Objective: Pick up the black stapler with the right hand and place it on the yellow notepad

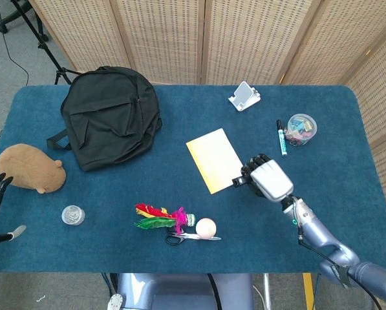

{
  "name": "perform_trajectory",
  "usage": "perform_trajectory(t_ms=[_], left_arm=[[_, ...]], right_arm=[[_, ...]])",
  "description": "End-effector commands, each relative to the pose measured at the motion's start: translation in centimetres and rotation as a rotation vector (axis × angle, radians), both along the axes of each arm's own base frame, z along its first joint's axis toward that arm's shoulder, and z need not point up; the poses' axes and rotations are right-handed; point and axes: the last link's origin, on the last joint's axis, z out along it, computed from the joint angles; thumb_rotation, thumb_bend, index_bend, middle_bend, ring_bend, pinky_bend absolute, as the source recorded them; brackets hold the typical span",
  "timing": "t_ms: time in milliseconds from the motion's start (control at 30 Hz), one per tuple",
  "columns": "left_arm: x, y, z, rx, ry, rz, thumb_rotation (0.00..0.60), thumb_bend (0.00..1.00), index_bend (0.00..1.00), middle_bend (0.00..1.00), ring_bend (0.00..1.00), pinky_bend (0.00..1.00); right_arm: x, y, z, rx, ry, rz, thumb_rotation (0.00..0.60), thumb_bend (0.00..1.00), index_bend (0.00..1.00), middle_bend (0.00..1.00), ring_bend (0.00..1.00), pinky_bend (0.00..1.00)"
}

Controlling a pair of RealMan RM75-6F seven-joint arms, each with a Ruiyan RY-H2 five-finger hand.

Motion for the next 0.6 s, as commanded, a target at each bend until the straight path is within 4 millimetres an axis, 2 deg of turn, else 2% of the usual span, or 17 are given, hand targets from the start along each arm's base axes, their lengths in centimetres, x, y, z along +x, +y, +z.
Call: perform_trajectory(t_ms=[33,167,233,300,467,600], left_arm=[[0.0,0.0,0.1,0.004,-0.005,0.002,0.600,0.00,0.00,0.00,0.00,0.00],[-0.3,0.1,0.4,0.008,-0.018,0.013,0.600,0.00,0.00,0.00,0.00,0.00],[-0.5,0.4,0.6,0.010,-0.025,0.029,0.600,0.00,0.00,0.00,0.00,0.00],[-0.7,0.5,0.7,0.010,-0.032,0.037,0.600,0.00,0.00,0.00,0.00,0.00],[-1.0,0.7,1.0,0.009,-0.046,0.047,0.600,0.00,0.00,0.00,0.00,0.00],[-1.2,0.8,1.3,0.011,-0.057,0.052,0.600,0.00,0.00,0.00,0.00,0.00]], right_arm=[[3.4,-2.4,-0.3,-0.022,-0.003,-0.004,0.600,0.67,0.51,0.49,0.35,0.29],[6.3,-4.1,-1.7,-0.028,0.007,-0.006,0.600,0.67,0.51,0.49,0.35,0.29],[7.8,-4.6,-3.1,-0.031,0.026,-0.001,0.600,0.67,0.51,0.49,0.35,0.29],[8.4,-4.9,-4.4,-0.034,0.043,-0.016,0.600,0.67,0.51,0.49,0.35,0.29],[8.7,-5.4,-6.9,-0.041,0.089,-0.049,0.600,0.67,0.51,0.49,0.35,0.29],[8.2,-5.7,-8.5,-0.058,0.109,-0.089,0.600,0.67,0.51,0.49,0.35,0.30]])
